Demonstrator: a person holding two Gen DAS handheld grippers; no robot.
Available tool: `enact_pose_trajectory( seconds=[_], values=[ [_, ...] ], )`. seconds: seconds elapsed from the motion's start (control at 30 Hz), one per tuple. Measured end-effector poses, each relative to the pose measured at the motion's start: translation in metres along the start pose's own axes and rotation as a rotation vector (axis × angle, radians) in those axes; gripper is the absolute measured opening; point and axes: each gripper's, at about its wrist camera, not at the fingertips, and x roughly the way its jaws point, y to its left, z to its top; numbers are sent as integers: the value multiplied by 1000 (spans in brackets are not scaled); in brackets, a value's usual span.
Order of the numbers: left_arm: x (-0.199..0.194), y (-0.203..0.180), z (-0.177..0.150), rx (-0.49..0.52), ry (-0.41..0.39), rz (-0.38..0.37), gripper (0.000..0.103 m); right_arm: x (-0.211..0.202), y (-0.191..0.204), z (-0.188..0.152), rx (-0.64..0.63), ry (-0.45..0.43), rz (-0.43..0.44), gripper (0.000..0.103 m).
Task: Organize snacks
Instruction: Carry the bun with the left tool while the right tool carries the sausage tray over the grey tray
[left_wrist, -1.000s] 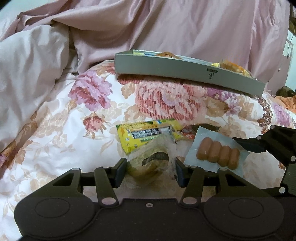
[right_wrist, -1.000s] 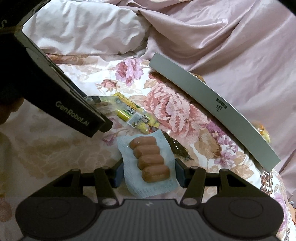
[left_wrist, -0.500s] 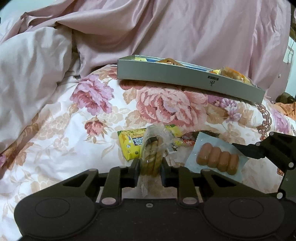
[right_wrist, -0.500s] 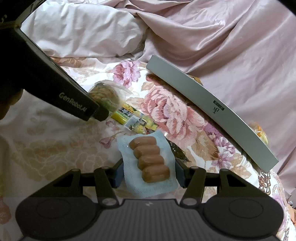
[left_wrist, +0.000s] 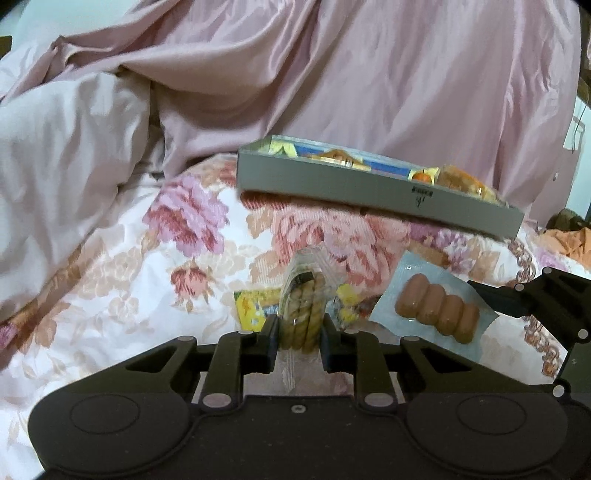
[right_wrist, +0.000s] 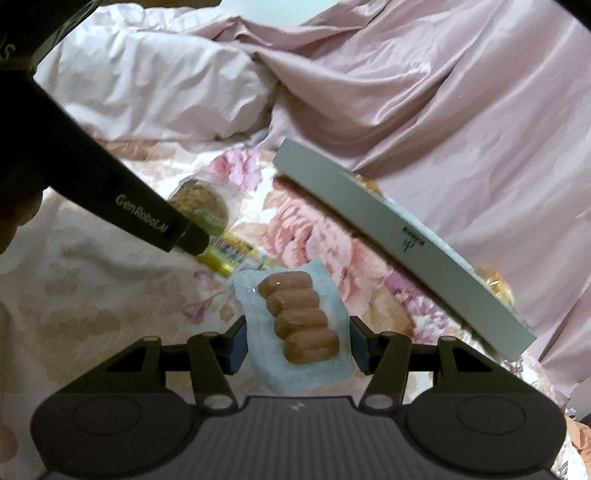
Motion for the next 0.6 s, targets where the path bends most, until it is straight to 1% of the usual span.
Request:
enact_pose_trajectory(
  seconds=[0.23,0.37,0.47,0.6],
  values=[
    [-6,-3,23,-25,-69,-1,24,-6,-13,10,39,-92,-68,60],
    [-5,-12,41,-7,-115,2,24,-4,-24,17,68,-149,-111,60],
    [1,-22,61,-5,-138,-9,24,1,-37,22,83,-186,-144,60],
    [13,-35,89,-9,-167,-16,24,9,-60,25,121,-211,-183,60]
  ],
)
